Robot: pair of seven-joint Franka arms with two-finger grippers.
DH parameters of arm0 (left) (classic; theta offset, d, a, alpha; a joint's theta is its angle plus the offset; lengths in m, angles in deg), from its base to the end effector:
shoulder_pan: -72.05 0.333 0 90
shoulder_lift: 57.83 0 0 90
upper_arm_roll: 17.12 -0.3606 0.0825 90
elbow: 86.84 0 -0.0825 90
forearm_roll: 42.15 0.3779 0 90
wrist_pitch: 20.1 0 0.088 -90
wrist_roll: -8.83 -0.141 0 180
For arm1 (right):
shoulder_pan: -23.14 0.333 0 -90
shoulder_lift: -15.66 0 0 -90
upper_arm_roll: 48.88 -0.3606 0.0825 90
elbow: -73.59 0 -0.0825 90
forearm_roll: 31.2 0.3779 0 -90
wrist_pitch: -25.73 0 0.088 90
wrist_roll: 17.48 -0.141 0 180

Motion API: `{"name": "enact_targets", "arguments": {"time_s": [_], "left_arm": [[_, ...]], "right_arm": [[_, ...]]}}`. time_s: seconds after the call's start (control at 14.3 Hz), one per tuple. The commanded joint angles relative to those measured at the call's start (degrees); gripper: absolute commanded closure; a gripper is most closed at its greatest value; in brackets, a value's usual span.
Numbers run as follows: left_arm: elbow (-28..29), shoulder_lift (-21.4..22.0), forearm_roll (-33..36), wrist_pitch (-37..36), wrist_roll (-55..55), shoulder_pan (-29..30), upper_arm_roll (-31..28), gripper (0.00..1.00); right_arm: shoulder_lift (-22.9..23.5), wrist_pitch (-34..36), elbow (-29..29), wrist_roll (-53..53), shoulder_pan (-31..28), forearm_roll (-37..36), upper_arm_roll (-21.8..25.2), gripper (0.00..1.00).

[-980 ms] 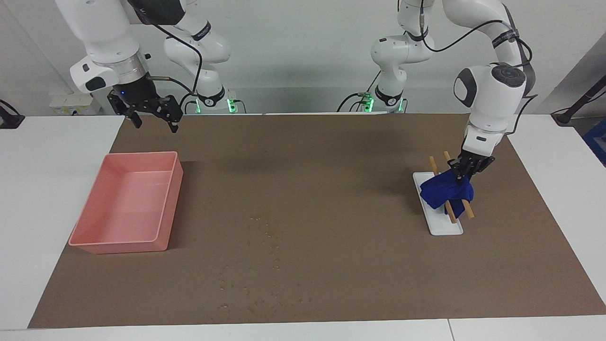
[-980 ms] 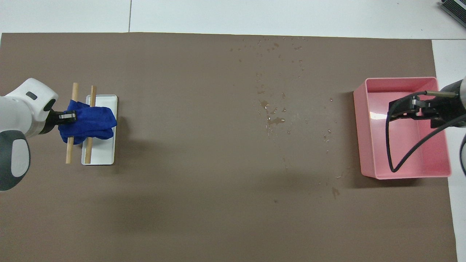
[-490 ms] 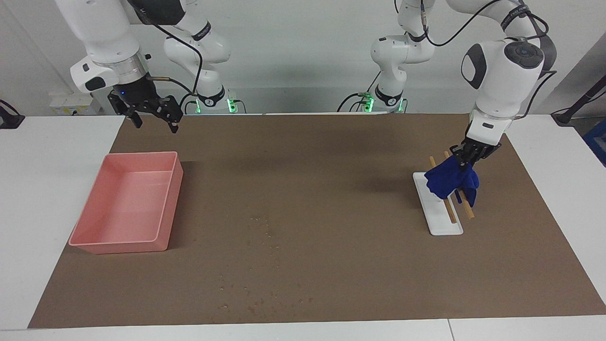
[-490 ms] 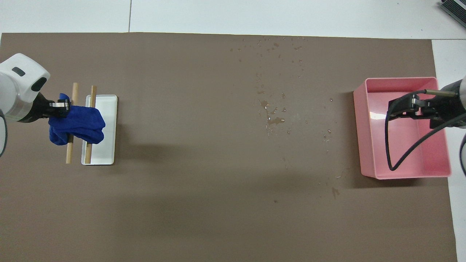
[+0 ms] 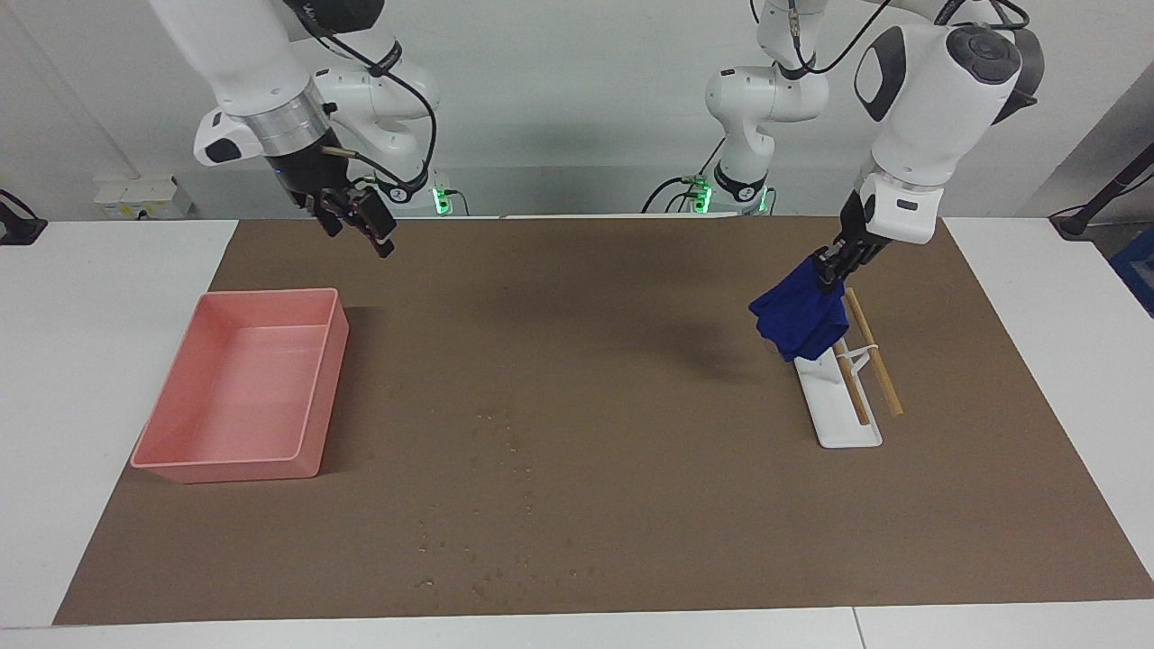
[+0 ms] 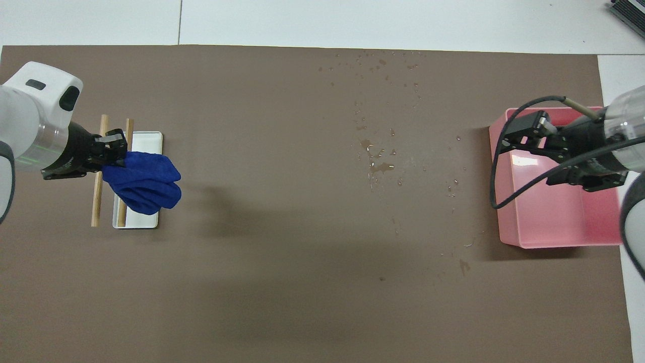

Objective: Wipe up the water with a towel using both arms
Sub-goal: 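Lift the cloth with the left gripper while the right gripper approaches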

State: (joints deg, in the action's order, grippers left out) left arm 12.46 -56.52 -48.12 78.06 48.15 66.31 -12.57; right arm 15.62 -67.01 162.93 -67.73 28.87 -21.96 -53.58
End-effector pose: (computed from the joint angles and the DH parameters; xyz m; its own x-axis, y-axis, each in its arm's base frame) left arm 0.5372 -0.1114 0.5844 0.8667 0.4949 -0.0625 0.4986 -0.8632 0.0797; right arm 0.5422 0.1221 0.6471 0.7675 -0.6353 -0.0854 -0.6404 -0.7536 -0.1483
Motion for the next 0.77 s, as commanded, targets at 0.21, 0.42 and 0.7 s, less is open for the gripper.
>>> {"name": "enact_targets", "arguments": {"time_s": [0.21, 0.42, 0.7], "left_arm": [[-0.3, 2.1, -6.2, 1.6, 33.5, -0.8, 9.3, 1.00], [-0.3, 1.9, -6.2, 7.3, 50.2, -4.5, 11.7, 1.00], [-1.0, 1.8, -6.4, 15.1, 69.4, -10.5, 11.8, 1.00]], "right_arm": [[0.5, -8.9, 1.4, -31.5, 5.7, 8.8, -0.2, 0.00], [1.1, -10.5, 1.4, -41.3, 8.0, 13.2, -0.2, 0.00], [1.9, -8.0, 2.3, -46.9, 9.2, 18.7, -0.3, 0.01]]}}
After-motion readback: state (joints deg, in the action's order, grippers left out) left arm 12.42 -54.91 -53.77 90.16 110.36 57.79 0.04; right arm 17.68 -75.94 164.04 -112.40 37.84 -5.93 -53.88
